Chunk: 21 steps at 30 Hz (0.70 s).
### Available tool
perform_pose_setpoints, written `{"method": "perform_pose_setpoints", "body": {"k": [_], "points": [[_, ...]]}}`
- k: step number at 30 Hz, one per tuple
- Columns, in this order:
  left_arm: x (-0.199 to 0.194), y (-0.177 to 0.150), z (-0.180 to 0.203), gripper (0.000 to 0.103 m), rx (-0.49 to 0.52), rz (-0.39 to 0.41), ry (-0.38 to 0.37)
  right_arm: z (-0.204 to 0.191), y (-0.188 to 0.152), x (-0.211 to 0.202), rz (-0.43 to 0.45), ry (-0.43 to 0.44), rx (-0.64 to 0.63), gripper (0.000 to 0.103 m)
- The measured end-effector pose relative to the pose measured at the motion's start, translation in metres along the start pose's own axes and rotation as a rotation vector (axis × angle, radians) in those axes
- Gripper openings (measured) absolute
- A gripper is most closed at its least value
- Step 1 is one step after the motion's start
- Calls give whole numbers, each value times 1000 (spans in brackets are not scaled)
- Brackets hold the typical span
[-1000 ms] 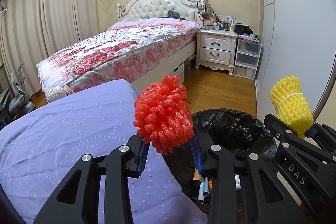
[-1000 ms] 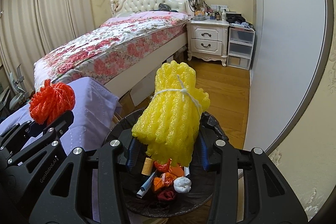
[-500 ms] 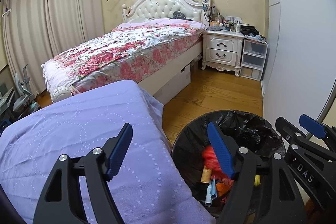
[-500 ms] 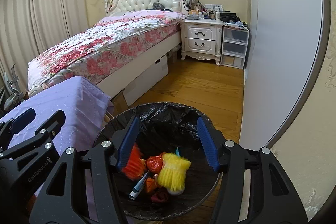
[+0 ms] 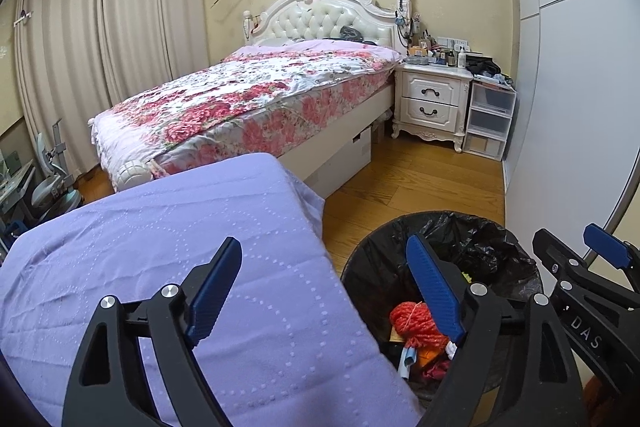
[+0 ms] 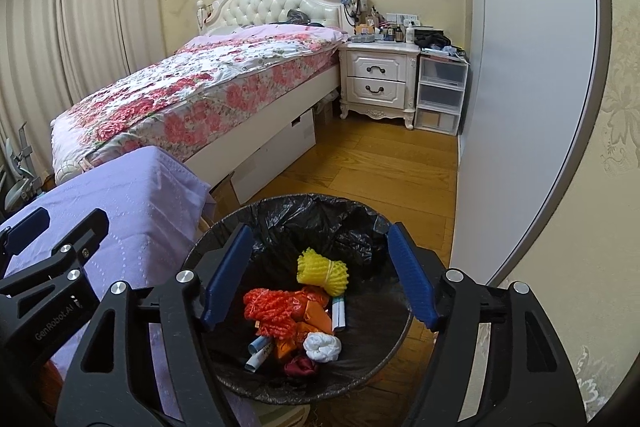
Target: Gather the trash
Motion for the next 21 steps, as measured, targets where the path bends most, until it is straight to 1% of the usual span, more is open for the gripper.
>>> {"method": "perform_pose_setpoints", "body": {"k": [10,21], "points": [[-18,-21,-36,84,-48,-40,37,-28,-19,-19,-22,33,-33,74],[-48,-33,-73,84,-90,-36,66,-55,-29,-45,-11,69,-69,77]]}}
Point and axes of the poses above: each gripper's, at about its wrist camera, not at the fingertips, and x roughly the way its jaws point, z to its right, y to its top, the point moved 10 cm from there along x, roughly the way its jaws point, and after that the axes turned 14 degrees about y, right-handed, at the moved point
